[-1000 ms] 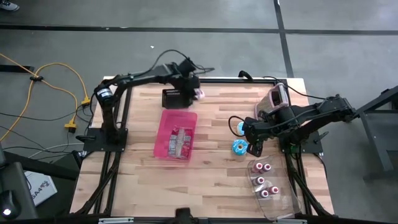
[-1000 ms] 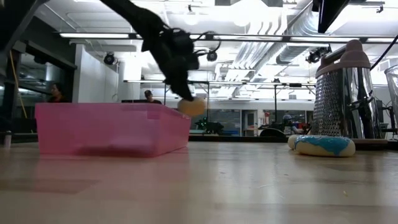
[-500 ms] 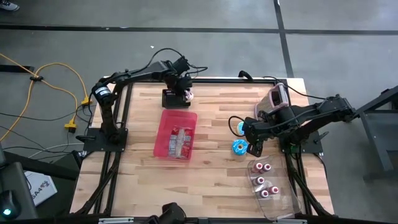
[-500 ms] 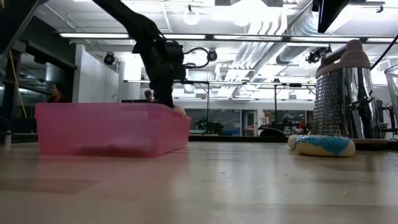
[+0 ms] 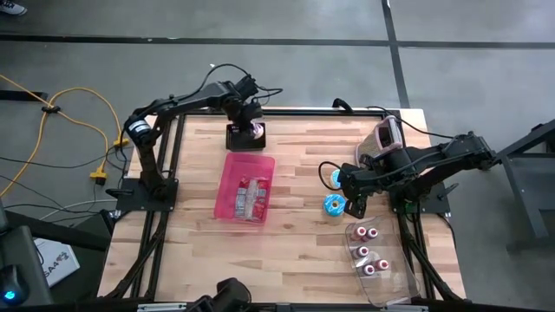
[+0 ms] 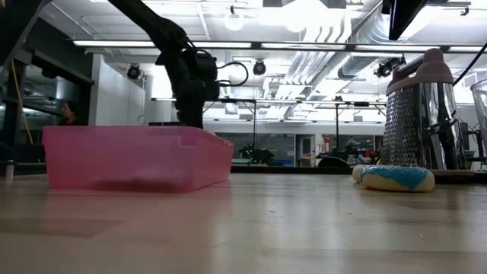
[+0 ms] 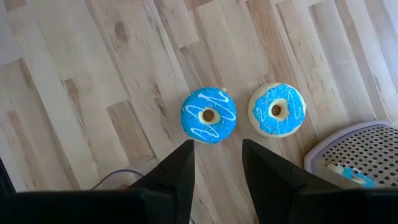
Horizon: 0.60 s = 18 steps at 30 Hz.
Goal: Pick & Place Food Item
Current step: Put the purple donut into the black bin
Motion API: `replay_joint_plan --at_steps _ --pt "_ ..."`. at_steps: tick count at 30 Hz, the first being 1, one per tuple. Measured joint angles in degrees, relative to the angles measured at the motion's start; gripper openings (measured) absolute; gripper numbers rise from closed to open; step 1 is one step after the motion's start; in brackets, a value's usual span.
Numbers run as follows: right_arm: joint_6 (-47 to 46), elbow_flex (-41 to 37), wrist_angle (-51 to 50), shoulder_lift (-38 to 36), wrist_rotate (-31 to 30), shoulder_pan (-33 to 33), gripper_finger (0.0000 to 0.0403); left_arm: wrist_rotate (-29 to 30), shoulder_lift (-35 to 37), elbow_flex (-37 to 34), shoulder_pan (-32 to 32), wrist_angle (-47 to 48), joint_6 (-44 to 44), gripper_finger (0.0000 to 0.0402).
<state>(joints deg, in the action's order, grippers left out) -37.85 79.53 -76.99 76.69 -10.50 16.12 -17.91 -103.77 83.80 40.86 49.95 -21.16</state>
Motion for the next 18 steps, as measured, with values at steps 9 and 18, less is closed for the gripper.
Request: replay_joint_plan --at_steps 9,18 --pt "0.0 0.0 0.0 0.0 0.0 0.0 0.012 0.9 2.1 -7.8 0.4 -7.5 -0.4 0.0095" --pt "0.0 0.0 0.1 0.0 0.2 0.0 0.012 2.7 2.3 -8.7 0.2 -10.5 0.3 0.0095"
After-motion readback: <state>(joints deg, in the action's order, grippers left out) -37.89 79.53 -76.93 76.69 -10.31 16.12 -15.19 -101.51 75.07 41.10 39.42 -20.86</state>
